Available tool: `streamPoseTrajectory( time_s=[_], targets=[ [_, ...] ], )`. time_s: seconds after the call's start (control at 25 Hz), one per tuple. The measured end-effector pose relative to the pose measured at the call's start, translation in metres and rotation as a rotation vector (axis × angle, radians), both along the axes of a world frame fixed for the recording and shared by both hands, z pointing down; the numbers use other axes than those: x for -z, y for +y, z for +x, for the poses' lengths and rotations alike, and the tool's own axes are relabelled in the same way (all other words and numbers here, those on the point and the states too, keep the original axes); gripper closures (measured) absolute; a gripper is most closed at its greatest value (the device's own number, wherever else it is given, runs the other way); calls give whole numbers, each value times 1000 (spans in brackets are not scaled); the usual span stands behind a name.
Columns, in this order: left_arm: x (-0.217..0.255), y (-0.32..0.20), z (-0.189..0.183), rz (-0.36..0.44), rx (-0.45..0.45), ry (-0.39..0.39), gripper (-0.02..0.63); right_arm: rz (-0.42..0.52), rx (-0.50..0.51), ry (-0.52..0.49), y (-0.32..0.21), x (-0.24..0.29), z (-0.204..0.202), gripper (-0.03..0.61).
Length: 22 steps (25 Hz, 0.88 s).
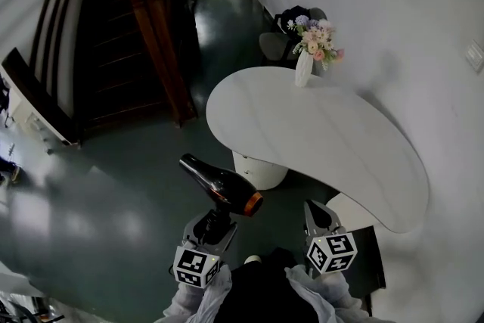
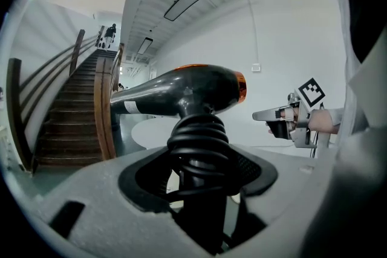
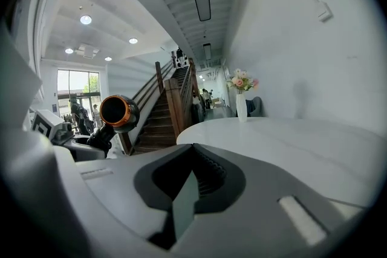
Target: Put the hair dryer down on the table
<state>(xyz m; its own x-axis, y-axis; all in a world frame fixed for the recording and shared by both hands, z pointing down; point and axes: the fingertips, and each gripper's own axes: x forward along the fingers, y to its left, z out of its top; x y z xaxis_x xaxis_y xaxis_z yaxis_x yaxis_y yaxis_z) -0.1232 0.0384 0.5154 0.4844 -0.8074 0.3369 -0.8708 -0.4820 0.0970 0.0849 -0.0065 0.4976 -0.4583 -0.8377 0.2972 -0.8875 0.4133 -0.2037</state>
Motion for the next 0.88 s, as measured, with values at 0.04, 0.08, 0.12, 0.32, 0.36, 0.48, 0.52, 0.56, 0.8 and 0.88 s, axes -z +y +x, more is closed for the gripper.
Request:
streamPoseTrajectory(
  time_s=[0.04, 0.08, 0.12, 0.32, 0.36, 0.48, 0.52, 0.56, 0.8, 0.88],
  targets=[
    [-1, -2, -1, -1, 1, 7, 330, 1, 2, 0, -5, 1, -1, 569],
    [-2, -4, -3, -4, 4, 13, 330, 1, 6, 1, -11, 1, -3, 569],
    [-4, -7, -6, -9, 10, 16, 330, 0, 11, 3, -16, 0, -6, 569],
    [-16, -29, -15, -41, 46, 15, 330, -28, 53, 9, -46, -12, -20, 569],
    [-17, -38, -17, -45, 52, 13, 330, -30, 61, 9, -56, -12, -23, 569],
    [-21, -73, -21, -46, 67, 8, 330, -32, 73, 8, -91, -18, -27, 569],
    [-22, -86, -22, -45, 71, 6, 330, -32, 71, 6, -104, -19, -27, 569],
    [-22, -100, -23, -44, 72, 4, 330, -29, 67, 3, -118, -19, -27, 569],
    [-11, -201, -9, -41, 38, -15, 330, -22, 43, -4, -213, -11, -8, 569],
    [-9, -239, -3, -39, 18, -29, 330, -11, 32, -11, -251, -8, -1, 569]
  ],
)
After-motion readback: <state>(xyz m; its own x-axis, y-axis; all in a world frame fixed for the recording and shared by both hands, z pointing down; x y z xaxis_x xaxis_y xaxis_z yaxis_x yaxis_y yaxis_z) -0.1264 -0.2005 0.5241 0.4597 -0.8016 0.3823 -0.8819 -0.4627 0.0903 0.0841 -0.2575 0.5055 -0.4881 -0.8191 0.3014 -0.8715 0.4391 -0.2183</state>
